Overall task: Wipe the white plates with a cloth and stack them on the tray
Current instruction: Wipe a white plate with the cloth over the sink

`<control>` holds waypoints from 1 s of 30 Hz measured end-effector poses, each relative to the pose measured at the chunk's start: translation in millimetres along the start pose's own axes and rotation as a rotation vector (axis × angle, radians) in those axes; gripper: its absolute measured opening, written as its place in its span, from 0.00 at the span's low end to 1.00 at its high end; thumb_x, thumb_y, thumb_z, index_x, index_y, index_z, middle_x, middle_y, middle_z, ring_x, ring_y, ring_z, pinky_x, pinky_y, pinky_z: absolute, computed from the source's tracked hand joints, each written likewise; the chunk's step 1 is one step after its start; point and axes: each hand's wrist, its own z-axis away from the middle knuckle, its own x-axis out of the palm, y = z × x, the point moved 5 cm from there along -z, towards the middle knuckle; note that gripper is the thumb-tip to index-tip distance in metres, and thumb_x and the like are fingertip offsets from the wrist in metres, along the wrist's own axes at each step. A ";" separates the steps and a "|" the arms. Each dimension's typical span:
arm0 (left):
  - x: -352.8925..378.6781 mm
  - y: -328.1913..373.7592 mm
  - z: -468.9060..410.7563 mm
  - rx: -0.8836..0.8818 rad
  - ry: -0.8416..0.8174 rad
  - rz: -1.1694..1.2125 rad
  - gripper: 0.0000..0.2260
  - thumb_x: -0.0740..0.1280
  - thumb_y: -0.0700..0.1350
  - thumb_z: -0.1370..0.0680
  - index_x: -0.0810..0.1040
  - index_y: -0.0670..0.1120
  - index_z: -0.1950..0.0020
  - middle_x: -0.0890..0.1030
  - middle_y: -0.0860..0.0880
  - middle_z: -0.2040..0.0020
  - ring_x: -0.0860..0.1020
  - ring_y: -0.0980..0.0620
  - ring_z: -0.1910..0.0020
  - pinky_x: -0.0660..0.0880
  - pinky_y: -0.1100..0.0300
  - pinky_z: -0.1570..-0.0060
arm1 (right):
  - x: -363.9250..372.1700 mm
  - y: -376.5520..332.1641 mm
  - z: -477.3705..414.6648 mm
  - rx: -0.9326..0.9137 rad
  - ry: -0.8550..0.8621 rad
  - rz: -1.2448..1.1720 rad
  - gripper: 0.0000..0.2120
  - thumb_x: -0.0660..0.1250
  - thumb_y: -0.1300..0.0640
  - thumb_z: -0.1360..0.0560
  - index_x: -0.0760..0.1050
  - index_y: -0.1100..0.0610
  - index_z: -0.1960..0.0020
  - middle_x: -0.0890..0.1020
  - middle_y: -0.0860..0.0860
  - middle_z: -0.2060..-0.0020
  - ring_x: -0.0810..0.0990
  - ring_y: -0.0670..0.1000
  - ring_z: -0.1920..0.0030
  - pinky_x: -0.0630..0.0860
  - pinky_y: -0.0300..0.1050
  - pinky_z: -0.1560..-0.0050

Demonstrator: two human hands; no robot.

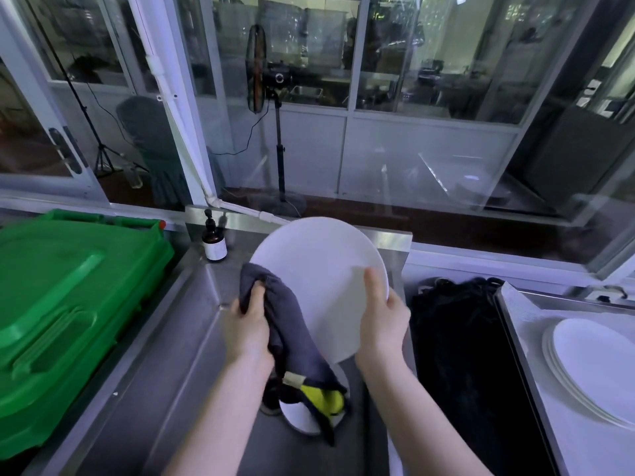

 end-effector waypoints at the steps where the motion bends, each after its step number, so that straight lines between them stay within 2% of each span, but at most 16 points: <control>1: -0.4 -1.1 0.1 0.018 0.016 -0.004 0.08 0.66 0.54 0.20 0.77 0.50 0.52 0.81 0.51 0.56 0.80 0.49 0.54 0.77 0.53 0.50 | 0.6 8.1 3.2 0.047 -0.014 -0.003 0.17 0.69 0.43 0.23 0.80 0.55 0.62 0.80 0.44 0.71 0.78 0.41 0.72 0.73 0.34 0.75; 2: -2.7 2.8 0.4 0.071 0.028 -0.018 0.08 0.66 0.52 0.20 0.78 0.49 0.54 0.82 0.52 0.59 0.81 0.50 0.56 0.77 0.57 0.54 | 0.3 9.5 1.6 0.056 -0.080 0.030 0.16 0.69 0.43 0.23 0.82 0.55 0.58 0.83 0.45 0.68 0.80 0.43 0.68 0.74 0.36 0.73; 4: -9.7 19.1 1.8 0.210 0.022 -0.055 0.08 0.67 0.48 0.20 0.80 0.46 0.56 0.84 0.53 0.65 0.83 0.56 0.61 0.76 0.66 0.65 | -2.0 -9.2 -9.6 -0.050 -0.254 0.147 0.17 0.72 0.42 0.26 0.82 0.56 0.52 0.85 0.47 0.61 0.83 0.48 0.59 0.77 0.42 0.63; 7: -5.6 42.6 3.5 0.363 -0.164 -0.239 0.06 0.69 0.48 0.22 0.81 0.48 0.58 0.84 0.52 0.64 0.82 0.60 0.64 0.75 0.67 0.65 | 2.9 -54.1 -28.2 -0.249 -0.539 0.342 0.17 0.73 0.41 0.29 0.83 0.49 0.45 0.86 0.43 0.51 0.84 0.46 0.49 0.77 0.42 0.48; 8: 2.6 49.7 7.0 0.433 -0.264 -0.355 0.06 0.70 0.47 0.23 0.80 0.49 0.60 0.83 0.51 0.66 0.80 0.61 0.65 0.74 0.68 0.65 | 7.5 -62.4 -28.8 -0.294 -0.642 0.460 0.14 0.74 0.42 0.28 0.83 0.48 0.47 0.85 0.41 0.53 0.83 0.44 0.51 0.76 0.40 0.49; 9: 11.2 55.2 12.5 0.510 -0.354 -0.453 0.07 0.71 0.46 0.24 0.79 0.52 0.62 0.81 0.52 0.68 0.77 0.63 0.68 0.72 0.69 0.66 | 13.6 -65.5 -25.9 -0.341 -0.733 0.600 0.12 0.73 0.41 0.27 0.82 0.50 0.53 0.83 0.40 0.60 0.81 0.42 0.59 0.74 0.38 0.55; 10: 18.9 58.1 17.5 0.577 -0.427 -0.510 0.10 0.72 0.44 0.25 0.78 0.54 0.65 0.79 0.54 0.71 0.74 0.64 0.69 0.69 0.70 0.68 | 18.1 -63.9 -22.8 -0.394 -0.791 0.751 0.18 0.72 0.38 0.27 0.79 0.54 0.59 0.76 0.40 0.67 0.74 0.43 0.66 0.70 0.38 0.61; 12: 26.8 59.0 23.4 0.625 -0.505 -0.530 0.13 0.72 0.42 0.25 0.78 0.57 0.65 0.78 0.57 0.71 0.73 0.65 0.70 0.68 0.71 0.68 | 20.6 -59.4 -17.7 -0.457 -0.798 0.892 0.32 0.68 0.33 0.31 0.72 0.64 0.63 0.66 0.48 0.69 0.64 0.47 0.68 0.63 0.45 0.64; 14: 22.8 54.0 19.6 0.593 -0.477 -0.502 0.08 0.72 0.43 0.24 0.80 0.55 0.61 0.82 0.56 0.67 0.76 0.64 0.66 0.71 0.71 0.65 | 16.3 -58.6 -14.1 -0.493 -0.747 0.826 0.35 0.68 0.34 0.31 0.70 0.69 0.63 0.65 0.51 0.69 0.64 0.48 0.67 0.62 0.47 0.65; 16: 10.0 40.7 11.6 0.531 -0.336 -0.423 0.05 0.71 0.45 0.23 0.80 0.54 0.57 0.83 0.56 0.64 0.79 0.64 0.64 0.72 0.71 0.63 | 6.8 -54.6 -16.3 -0.394 -0.655 0.658 0.31 0.70 0.40 0.27 0.72 0.70 0.62 0.70 0.52 0.70 0.67 0.49 0.67 0.64 0.45 0.65; 18: -3.9 13.3 6.2 0.377 -0.150 -0.229 0.05 0.68 0.48 0.21 0.80 0.51 0.57 0.84 0.55 0.64 0.81 0.60 0.62 0.74 0.69 0.63 | -2.9 -42.8 -18.0 -0.234 -0.454 0.393 0.24 0.72 0.46 0.24 0.75 0.68 0.62 0.74 0.51 0.70 0.71 0.48 0.67 0.67 0.43 0.66; 20: -6.7 -16.9 7.5 0.157 -0.035 -0.001 0.06 0.66 0.49 0.20 0.80 0.50 0.55 0.83 0.54 0.62 0.82 0.56 0.60 0.76 0.64 0.63 | -9.9 -16.2 -11.4 -0.072 -0.213 0.164 0.20 0.72 0.47 0.24 0.77 0.65 0.61 0.76 0.49 0.69 0.73 0.48 0.66 0.69 0.42 0.65; 22: -9.8 -32.4 6.7 0.055 0.023 0.038 0.08 0.65 0.48 0.19 0.81 0.47 0.52 0.83 0.51 0.59 0.83 0.57 0.60 0.76 0.64 0.64 | -11.6 11.9 0.2 0.045 -0.090 0.070 0.21 0.71 0.45 0.24 0.77 0.65 0.57 0.77 0.49 0.67 0.74 0.49 0.64 0.69 0.45 0.61; 24: -16.9 -26.9 4.4 0.091 0.029 -0.007 0.09 0.65 0.48 0.20 0.81 0.44 0.53 0.85 0.51 0.62 0.83 0.60 0.63 0.75 0.69 0.69 | -12.5 22.4 4.8 0.080 -0.169 0.052 0.22 0.70 0.44 0.24 0.78 0.66 0.53 0.78 0.50 0.64 0.75 0.50 0.61 0.70 0.46 0.58; 27: -26.5 1.1 2.4 0.235 -0.027 -0.155 0.09 0.67 0.49 0.21 0.81 0.47 0.57 0.85 0.53 0.64 0.82 0.63 0.66 0.73 0.70 0.69 | -15.0 -5.3 -6.7 -0.014 -0.439 0.093 0.22 0.71 0.40 0.26 0.83 0.60 0.50 0.84 0.49 0.59 0.80 0.48 0.58 0.73 0.44 0.55; 30: -11.0 33.0 6.4 0.435 -0.276 -0.438 0.06 0.70 0.49 0.23 0.80 0.53 0.61 0.83 0.55 0.66 0.79 0.64 0.67 0.72 0.70 0.66 | -2.0 -43.8 -15.3 -0.223 -0.695 0.465 0.14 0.72 0.44 0.25 0.83 0.55 0.53 0.83 0.45 0.61 0.79 0.44 0.60 0.72 0.42 0.55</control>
